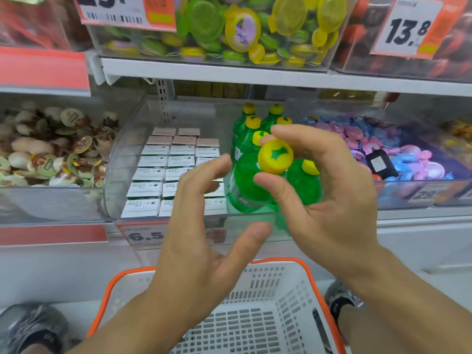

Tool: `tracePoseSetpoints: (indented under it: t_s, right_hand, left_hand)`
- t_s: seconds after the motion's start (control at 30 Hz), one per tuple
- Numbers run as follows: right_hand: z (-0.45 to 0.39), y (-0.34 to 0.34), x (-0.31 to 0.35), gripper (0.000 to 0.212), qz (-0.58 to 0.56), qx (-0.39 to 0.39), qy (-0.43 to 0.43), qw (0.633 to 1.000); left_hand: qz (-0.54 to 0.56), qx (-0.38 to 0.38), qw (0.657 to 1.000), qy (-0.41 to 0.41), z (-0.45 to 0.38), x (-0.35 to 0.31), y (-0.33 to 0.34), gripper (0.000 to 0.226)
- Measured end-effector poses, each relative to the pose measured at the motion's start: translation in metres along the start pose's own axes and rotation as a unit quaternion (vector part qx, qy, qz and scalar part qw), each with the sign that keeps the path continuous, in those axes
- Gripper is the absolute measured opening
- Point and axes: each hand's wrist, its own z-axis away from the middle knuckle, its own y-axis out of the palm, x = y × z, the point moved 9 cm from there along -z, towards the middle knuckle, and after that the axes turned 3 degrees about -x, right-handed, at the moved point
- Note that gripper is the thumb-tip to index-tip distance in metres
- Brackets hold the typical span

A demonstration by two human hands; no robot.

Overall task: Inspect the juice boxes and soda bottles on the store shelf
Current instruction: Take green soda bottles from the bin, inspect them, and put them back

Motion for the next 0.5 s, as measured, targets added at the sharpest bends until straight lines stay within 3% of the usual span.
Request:
tracePoseSetpoints:
  t_s: [0.23,0.37,0.5]
  right_hand:
    - [0.006,-0.005,0.004,0.043,-0.091,-0.029,0.053,0.994]
    - [0.005,-0.012,0.012,0.042,-0.092,-0.044,0.047,0.994]
    - [0.013,-0.003,0.007,0.038,-0.154,-0.029,0.094,0.983]
  left_hand:
    - [-0.025,0.058,0.998,0.027,0.003,-0.016,0.003,0.074]
    - [-0.041,0.056,0.997,0.036,0.004,-0.023,0.003,0.074]
    - [0.006,0.079,0.997,-0.001,0.008,-0.017,0.006,0.065]
